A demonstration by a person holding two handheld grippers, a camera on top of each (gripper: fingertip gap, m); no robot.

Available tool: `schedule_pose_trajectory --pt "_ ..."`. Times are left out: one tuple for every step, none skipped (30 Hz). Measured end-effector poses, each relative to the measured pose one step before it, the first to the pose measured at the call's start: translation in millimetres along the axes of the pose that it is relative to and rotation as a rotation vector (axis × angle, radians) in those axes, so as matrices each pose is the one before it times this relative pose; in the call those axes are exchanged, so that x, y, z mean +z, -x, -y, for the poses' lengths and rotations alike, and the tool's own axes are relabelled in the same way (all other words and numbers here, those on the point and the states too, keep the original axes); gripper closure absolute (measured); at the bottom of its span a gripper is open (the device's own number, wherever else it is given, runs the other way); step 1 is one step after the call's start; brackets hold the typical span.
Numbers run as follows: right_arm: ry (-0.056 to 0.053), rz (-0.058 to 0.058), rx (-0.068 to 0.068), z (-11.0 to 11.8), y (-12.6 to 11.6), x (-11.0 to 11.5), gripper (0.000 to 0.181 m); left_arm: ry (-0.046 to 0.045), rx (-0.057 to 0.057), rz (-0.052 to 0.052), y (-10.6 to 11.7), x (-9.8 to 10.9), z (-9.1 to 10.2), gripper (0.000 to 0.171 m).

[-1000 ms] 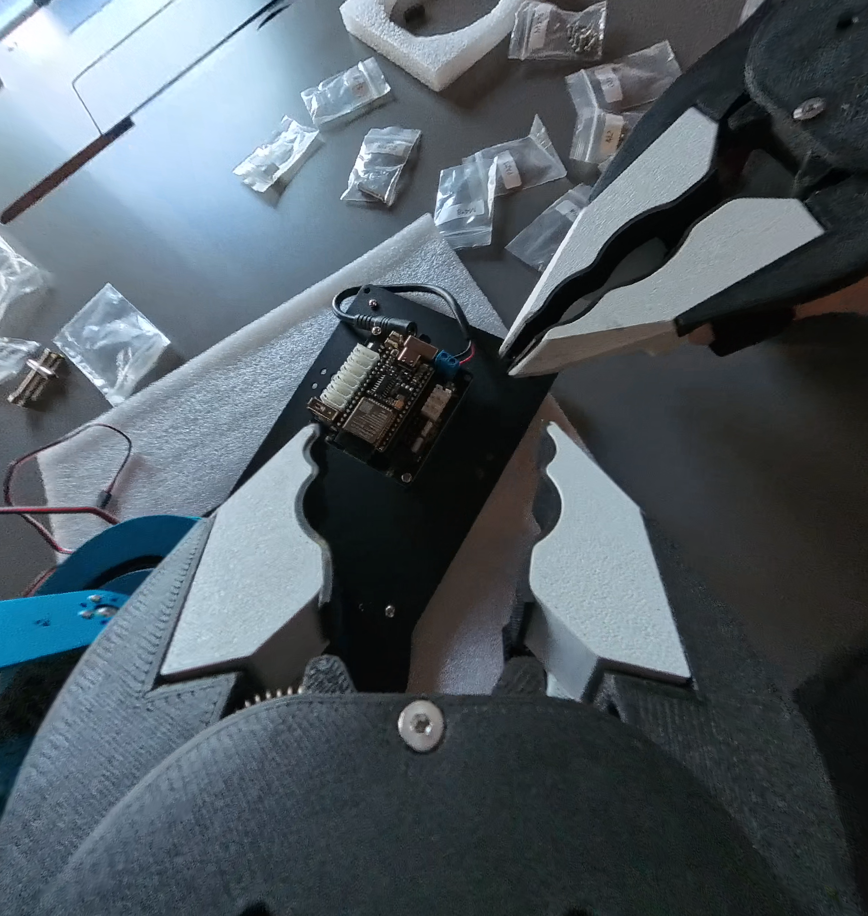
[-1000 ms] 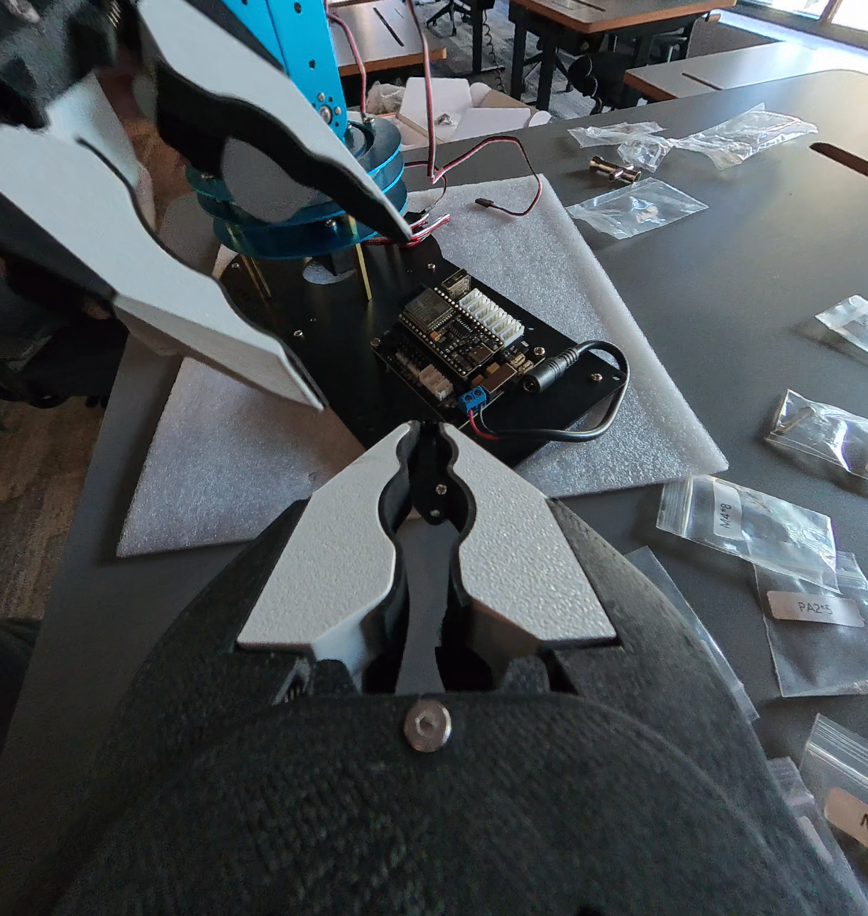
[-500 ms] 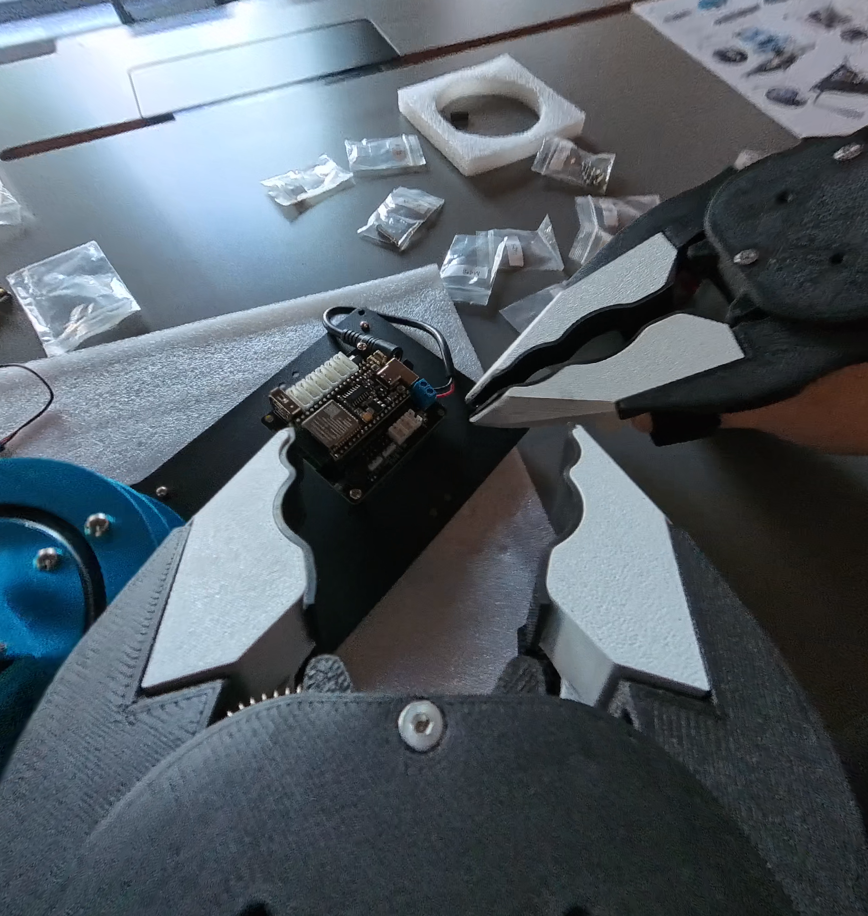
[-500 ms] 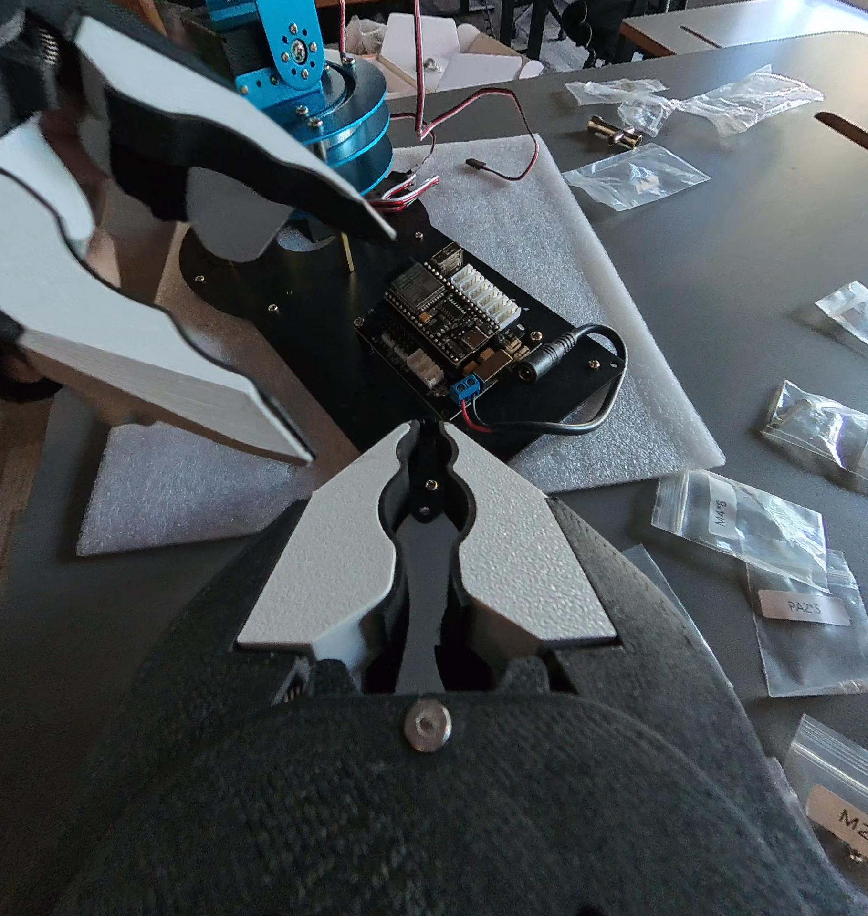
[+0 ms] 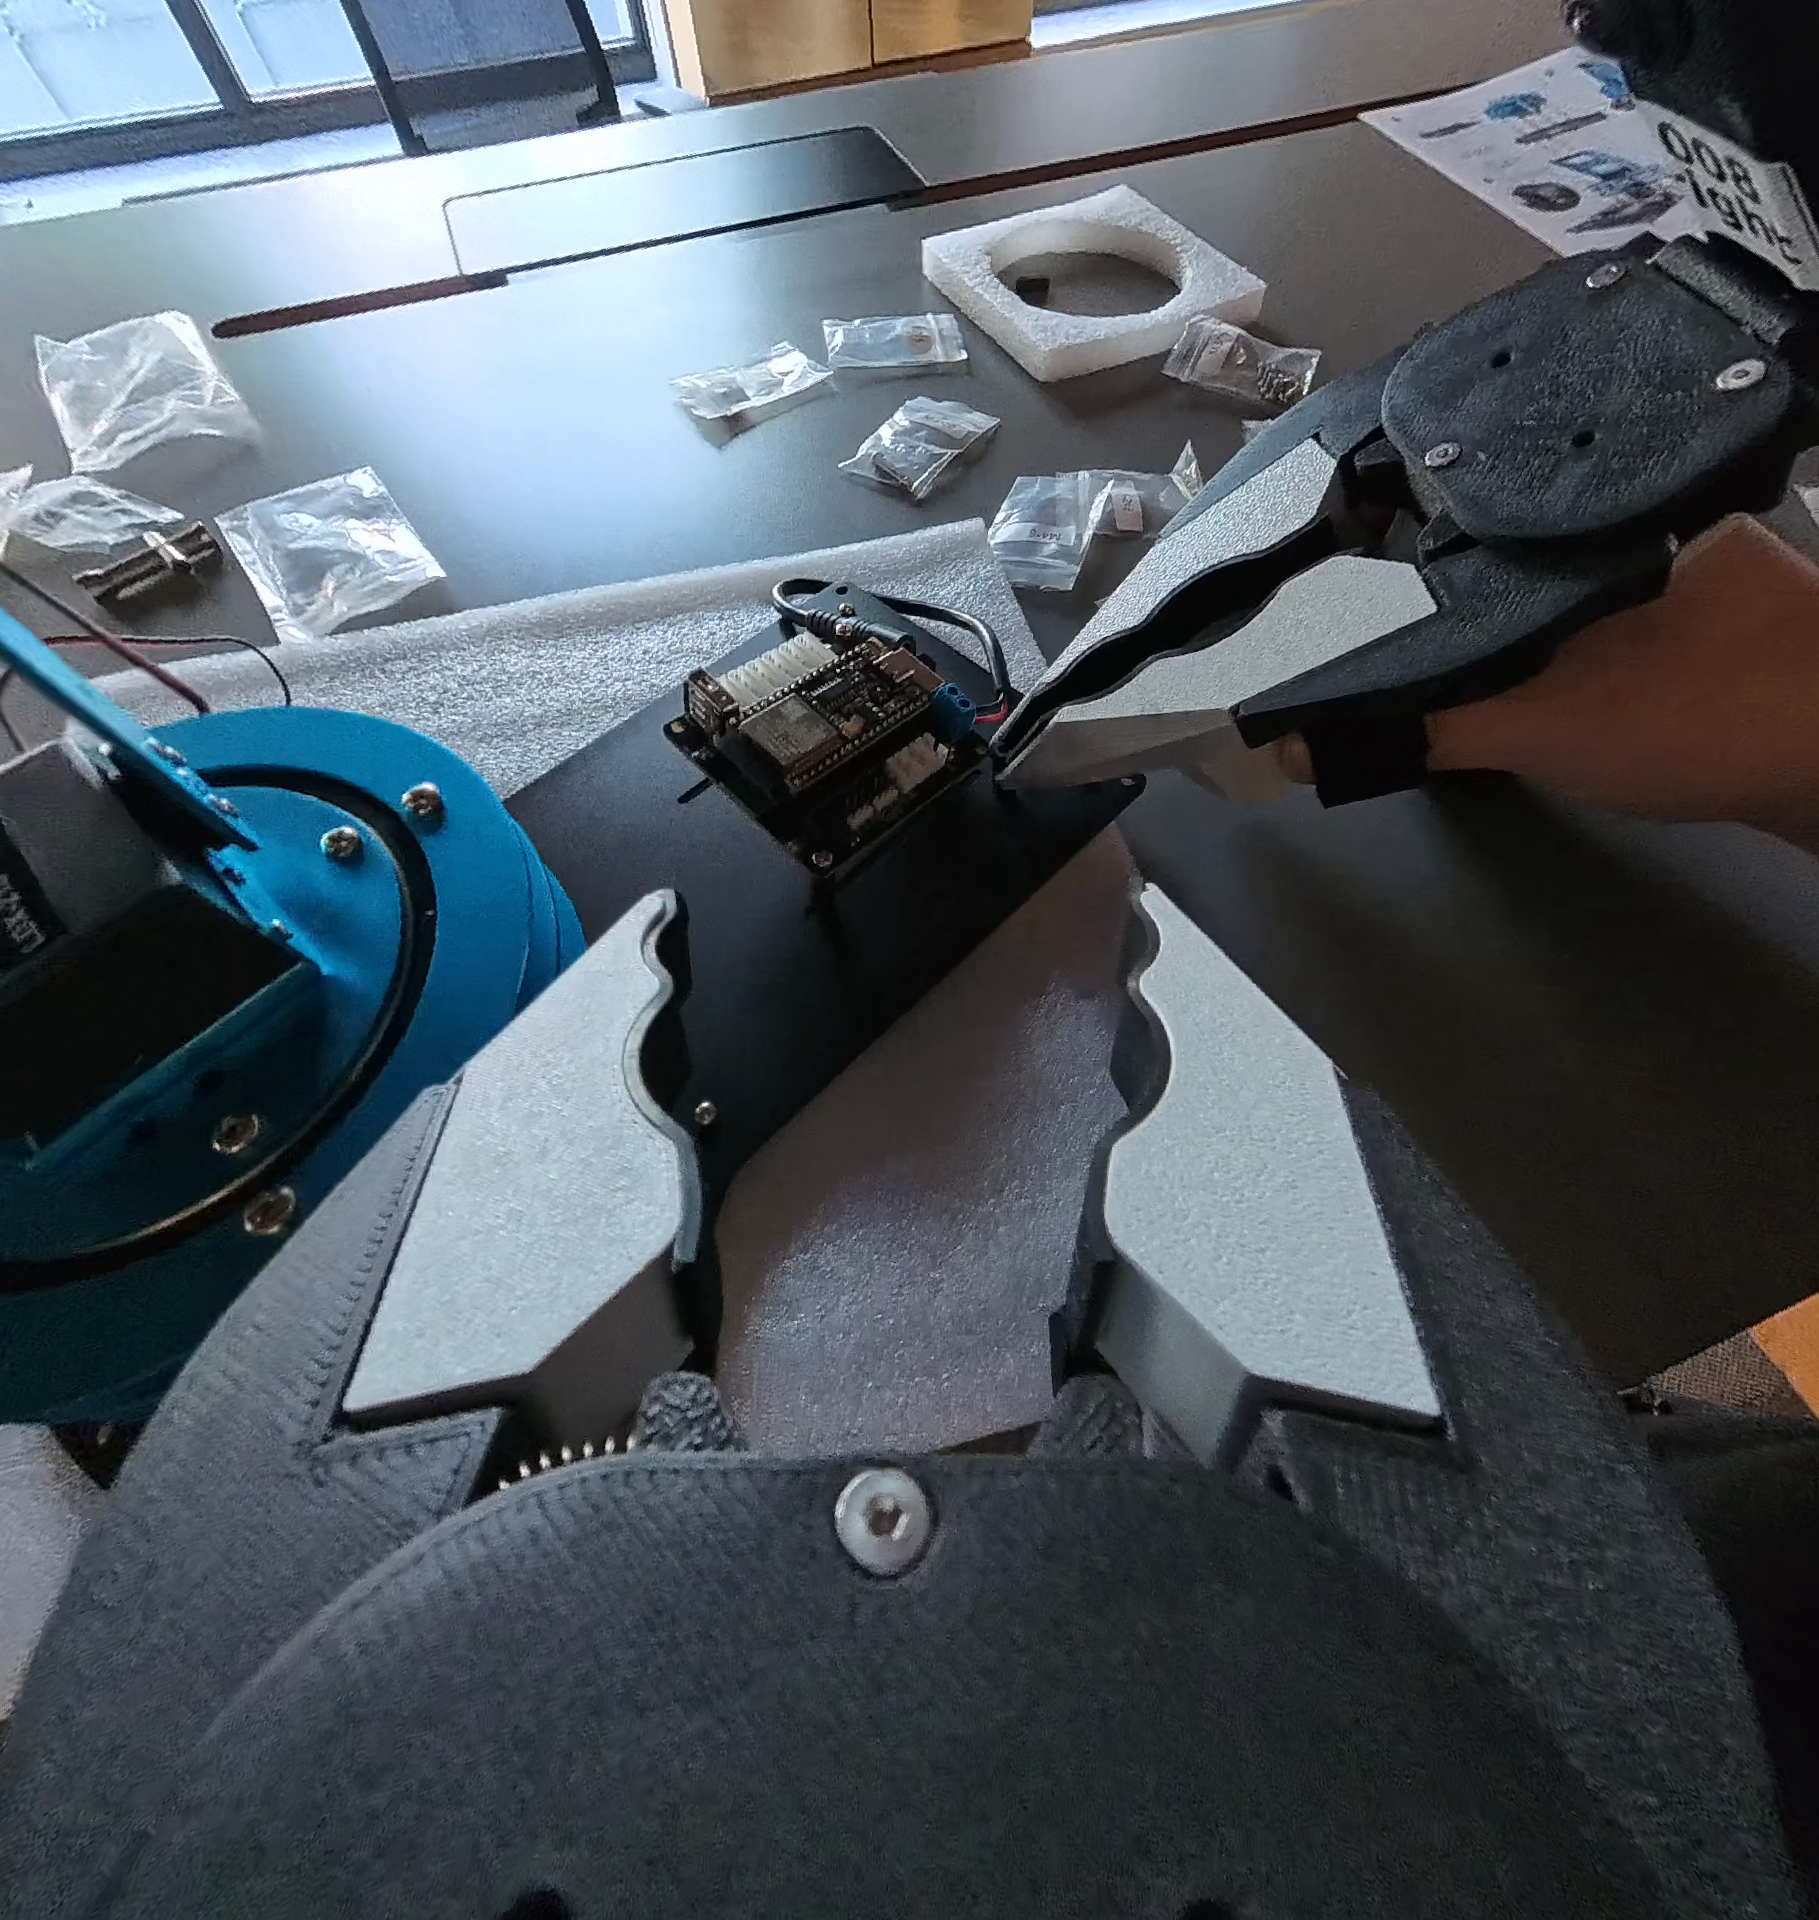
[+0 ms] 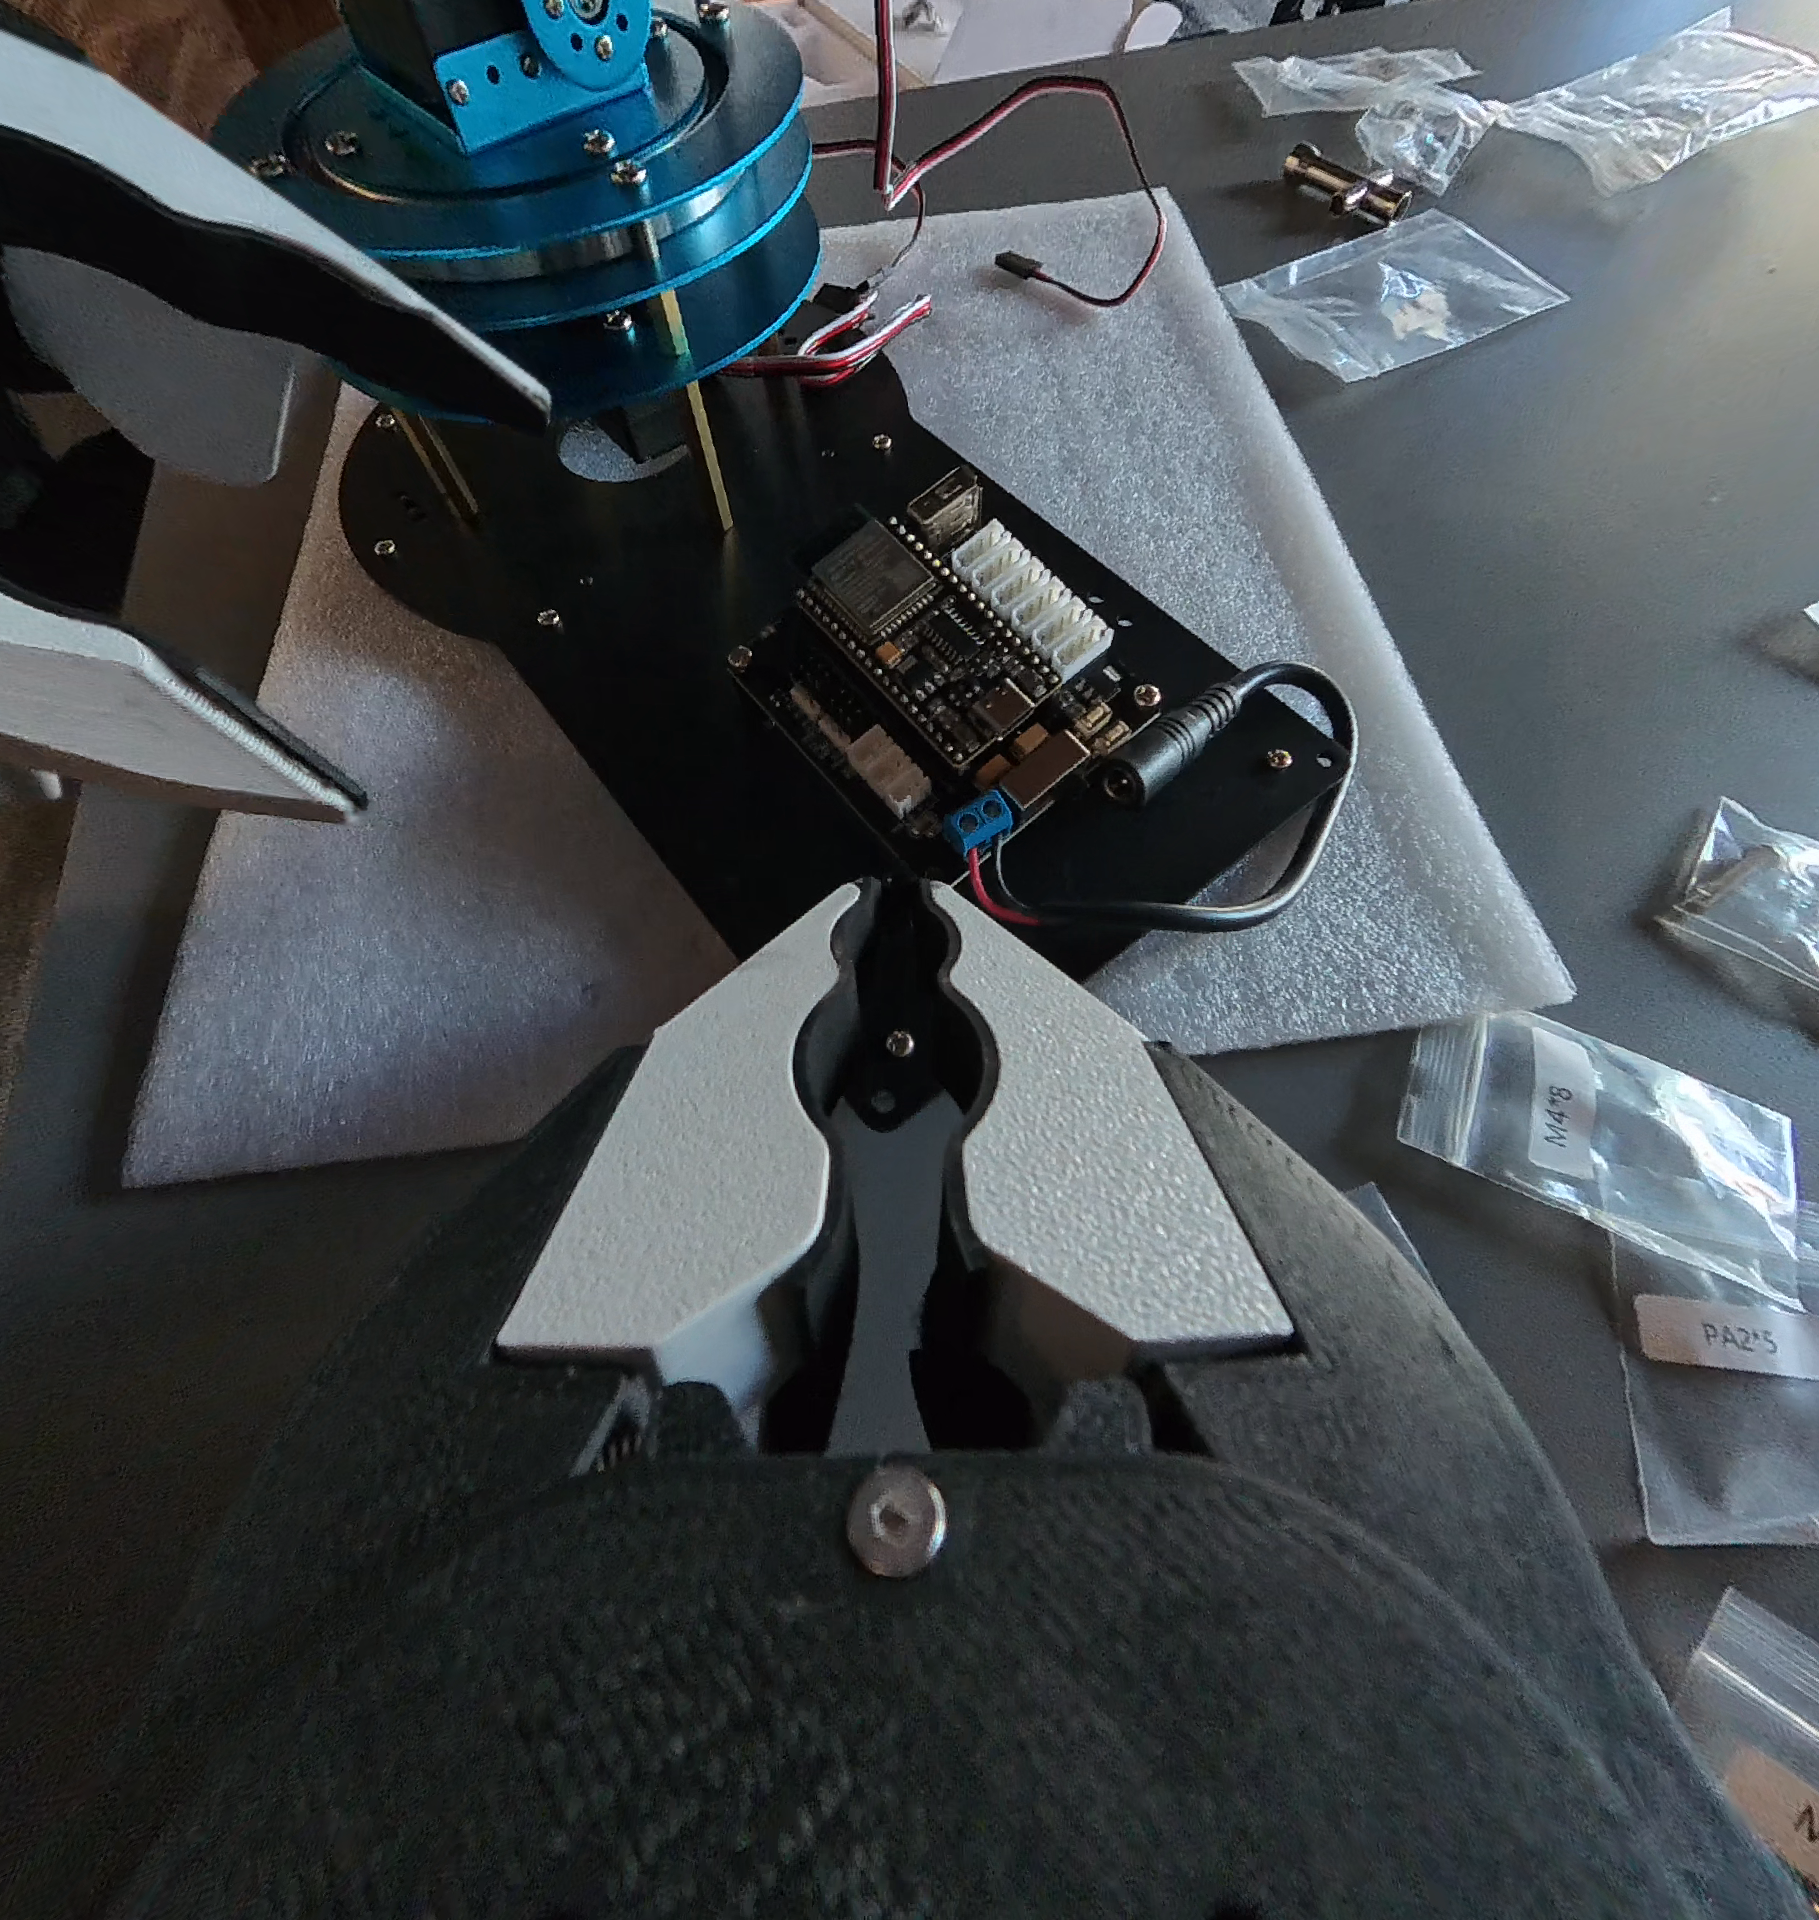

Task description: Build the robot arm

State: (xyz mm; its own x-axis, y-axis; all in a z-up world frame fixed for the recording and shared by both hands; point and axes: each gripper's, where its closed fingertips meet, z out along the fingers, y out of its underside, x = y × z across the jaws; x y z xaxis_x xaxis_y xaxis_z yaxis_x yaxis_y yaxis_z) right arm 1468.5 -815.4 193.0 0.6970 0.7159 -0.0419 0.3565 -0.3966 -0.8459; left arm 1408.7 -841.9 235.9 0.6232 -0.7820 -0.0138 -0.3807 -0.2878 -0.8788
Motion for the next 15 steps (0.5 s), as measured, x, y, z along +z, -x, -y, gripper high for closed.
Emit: schedule_pose_trajectory --pt "0.0005 0.0005 0.0010 -0.14 -0.01 0.02 0.176 0.00190 -0.0036 -0.0031 0.26 -0.80 -1.21 0.090" --pt "0.0010 -0.0006 0.0001 -0.22 -0.07 -0.01 0.176 0.00402 -0.0016 -0.0028 0.07 -0.63 -1.10 0.090" --pt "0.0054 -0.0001 -0.0013 -0.76 0.23 0.21 0.175 0.00389 -0.0007 -0.0004 0.42 -0.48 -0.89 0.090" --pt "0.0057 -0.0008 -0.0032 -0.89 0.27 0.25 0.173 0.00015 -0.0002 -0.0010 0.29 -0.59 -0.11 0.090" --pt "0.0047 -0.0052 -0.0031 -0.74 -0.32 0.14 0.172 -0.00154 -0.0012 -0.0034 -0.20 -0.67 0.35 0.090" --pt "0.0008 -0.0035 -0.0024 -0.09 -0.18 0.19 0.172 0.00048 -0.0028 -0.0050 -0.64 -0.38 0.20 0.090" --pt "0.0006 -0.0021 -0.0017 -0.17 -0.13 0.02 0.172 0.00117 -0.0033 -0.0049 -0.56 -0.25 0.20 0.090" --pt "0.0007 -0.0022 0.0000 -0.01 -0.31 0.07 0.171 -0.00062 -0.0021 -0.0042 -0.66 -0.10 0.47 0.090" --pt "-0.0023 -0.0031 0.0020 0.18 -0.56 -0.25 0.171 -0.00089 -0.0009 -0.0039 -0.65 0.06 0.58 0.091" --pt "-0.0051 -0.0021 0.0033 0.59 -0.62 -0.59 0.171 0.00180 -0.0009 -0.0041 -0.72 0.16 0.14 0.090" --pt "-0.0075 0.0025 0.0034 0.71 0.04 -0.77 0.171 0.00325 -0.0001 -0.0047 -0.85 0.32 0.08 0.091" --pt "-0.0066 0.0031 0.0051 0.56 0.03 -0.90 0.170 0.00346 0.0026 -0.0040 -0.90 0.46 0.01 0.091" --pt "-0.0051 0.0021 0.0068 0.25 -0.21 -1.02 0.169 0.00407 0.0047 -0.0007 -0.36 0.42 -0.19 0.090" --pt "-0.0044 0.0047 0.0061 0.16 0.10 -0.90 0.168 0.00218 0.0051 0.0005 -0.13 0.26 0.15 0.091" --pt "-0.0046 0.0078 0.0034 0.23 0.70 -1.00 0.168 0.00094 0.0032 -0.0010 -0.19 0.26 0.40 0.091"
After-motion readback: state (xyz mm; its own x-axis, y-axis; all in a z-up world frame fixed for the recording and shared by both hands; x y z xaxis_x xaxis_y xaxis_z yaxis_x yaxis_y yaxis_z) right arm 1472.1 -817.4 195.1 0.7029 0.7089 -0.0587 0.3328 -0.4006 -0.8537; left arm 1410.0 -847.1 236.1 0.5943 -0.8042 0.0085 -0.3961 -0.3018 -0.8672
